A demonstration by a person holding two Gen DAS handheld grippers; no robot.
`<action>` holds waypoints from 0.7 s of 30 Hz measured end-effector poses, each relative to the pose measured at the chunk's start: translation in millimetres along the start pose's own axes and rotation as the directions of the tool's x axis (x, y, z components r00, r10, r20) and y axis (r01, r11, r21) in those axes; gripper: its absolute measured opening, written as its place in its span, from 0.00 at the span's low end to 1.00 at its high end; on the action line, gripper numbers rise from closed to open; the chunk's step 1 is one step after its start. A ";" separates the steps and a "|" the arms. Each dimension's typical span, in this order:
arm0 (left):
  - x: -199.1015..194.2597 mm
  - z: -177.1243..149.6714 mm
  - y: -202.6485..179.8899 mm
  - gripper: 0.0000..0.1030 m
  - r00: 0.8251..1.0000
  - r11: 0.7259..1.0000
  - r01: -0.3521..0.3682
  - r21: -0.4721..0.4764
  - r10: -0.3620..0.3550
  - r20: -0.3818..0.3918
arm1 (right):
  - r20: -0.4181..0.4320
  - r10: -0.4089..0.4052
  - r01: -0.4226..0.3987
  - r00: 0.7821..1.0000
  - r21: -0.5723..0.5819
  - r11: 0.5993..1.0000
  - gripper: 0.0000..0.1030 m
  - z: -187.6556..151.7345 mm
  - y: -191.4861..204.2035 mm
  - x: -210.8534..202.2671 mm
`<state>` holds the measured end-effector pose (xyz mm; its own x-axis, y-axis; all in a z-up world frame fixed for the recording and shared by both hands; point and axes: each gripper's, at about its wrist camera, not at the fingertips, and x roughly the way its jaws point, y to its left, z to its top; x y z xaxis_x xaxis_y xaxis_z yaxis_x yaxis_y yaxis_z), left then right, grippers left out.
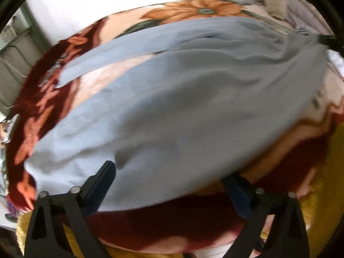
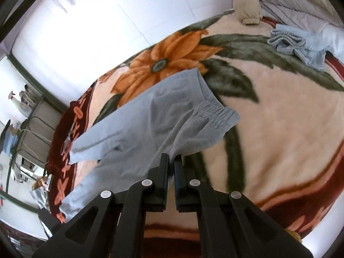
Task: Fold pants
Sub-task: 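Grasp the elastic waistband with the right gripper while the left gripper grasps the pants edge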
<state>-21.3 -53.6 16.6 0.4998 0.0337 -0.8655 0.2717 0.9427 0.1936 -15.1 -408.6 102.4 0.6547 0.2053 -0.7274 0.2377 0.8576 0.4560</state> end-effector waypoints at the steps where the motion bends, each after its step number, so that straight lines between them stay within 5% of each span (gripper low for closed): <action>1: 2.2 0.2 6.9 0.93 1.000 1.000 -0.023 -0.014 0.023 0.008 | 0.005 -0.001 0.001 1.000 -0.002 1.000 0.05 0.6 0.4 -2.4; 3: 2.3 0.7 18.7 0.89 0.998 0.998 -0.047 -0.043 0.048 0.030 | 0.010 -0.004 0.004 1.000 -0.006 1.000 0.05 1.1 -0.3 -5.8; 6: 0.3 2.4 33.2 0.61 0.997 0.998 -0.051 -0.047 0.053 0.057 | 0.009 -0.022 0.023 1.000 -0.019 1.000 0.05 -1.0 -1.5 -5.7; 8: -2.4 4.8 39.3 0.17 0.998 0.999 0.015 -0.047 -0.012 0.057 | 0.002 -0.041 0.041 0.999 -0.033 0.999 0.05 -4.7 -2.5 -4.0; 16: -48.4 -5.4 55.6 0.07 0.966 0.959 0.256 -0.123 -0.250 0.065 | 0.005 -0.078 0.078 0.997 -0.023 0.997 0.03 -22.8 -25.1 -16.0; 21: -86.6 -16.6 45.2 0.05 0.947 0.947 0.314 -0.066 -0.307 0.091 | 0.017 -0.091 0.091 0.996 -0.016 0.996 0.03 -35.5 -37.3 -37.2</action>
<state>-65.9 -8.4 92.6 0.4646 -0.2878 -0.8375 0.3595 0.9256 -0.1186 -73.8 -431.5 94.3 0.6422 0.1187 -0.7573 0.2848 0.8802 0.3796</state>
